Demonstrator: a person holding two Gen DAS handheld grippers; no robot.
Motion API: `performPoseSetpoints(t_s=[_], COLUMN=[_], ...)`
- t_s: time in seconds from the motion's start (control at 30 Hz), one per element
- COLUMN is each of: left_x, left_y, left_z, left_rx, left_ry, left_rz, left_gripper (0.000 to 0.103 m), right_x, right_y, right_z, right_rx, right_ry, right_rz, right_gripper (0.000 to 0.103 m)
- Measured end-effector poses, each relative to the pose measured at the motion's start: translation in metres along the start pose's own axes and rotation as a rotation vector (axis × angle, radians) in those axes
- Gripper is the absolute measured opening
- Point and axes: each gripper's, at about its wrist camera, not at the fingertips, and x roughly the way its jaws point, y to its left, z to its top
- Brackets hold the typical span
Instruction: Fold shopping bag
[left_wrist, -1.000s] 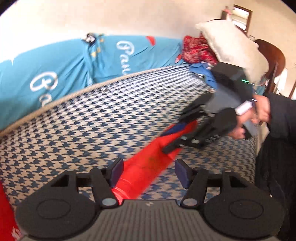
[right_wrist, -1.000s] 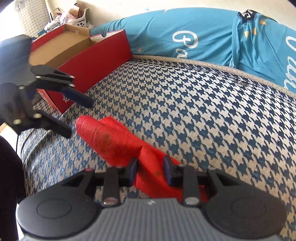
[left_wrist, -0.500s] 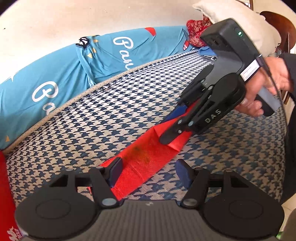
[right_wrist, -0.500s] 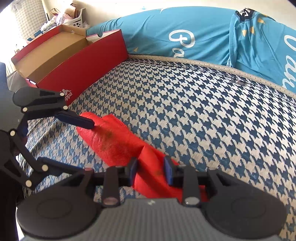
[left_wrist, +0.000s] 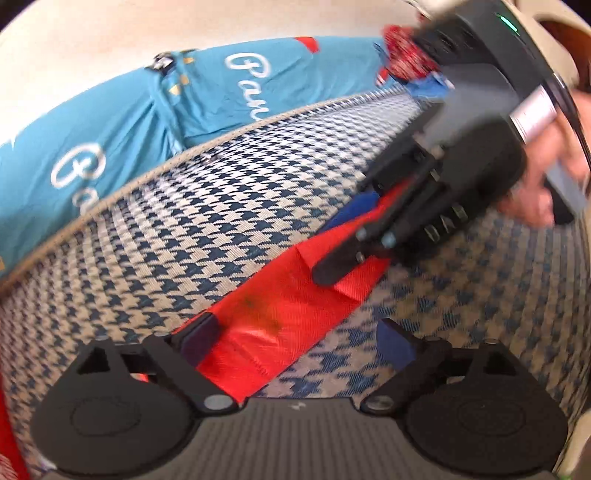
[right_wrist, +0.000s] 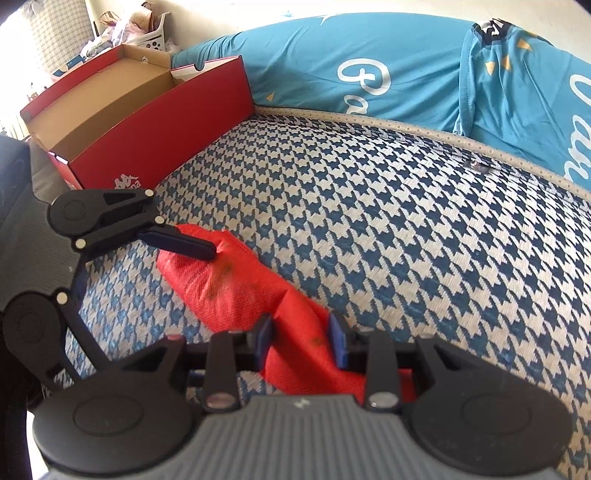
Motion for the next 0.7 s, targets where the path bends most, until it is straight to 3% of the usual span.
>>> performPoseSetpoints(t_s=[0.1, 0.47, 0.7], left_x=[-0.001, 0.005, 0.007], left_y=[0.013, 0.010, 0.018], left_z=[0.000, 0.002, 0.003], left_rx=[-0.126, -0.216, -0.324], left_ry=[-0.026, -0.024, -0.043], left_rz=[-0.051, -0.013, -0.018], left_gripper=[0.092, 0.092, 0.092], right_x=[-0.001, -0.022, -0.043], right_y=[-0.001, -0.005, -0.028], right_z=[0.000, -0.003, -0.013], right_rx=[-0.005, -0.043, 0.056], right_ry=[-0.002, -0.032, -0.083], right_rz=[-0.002, -0.036, -0.057], right_gripper=[0.037, 0.037, 0.036])
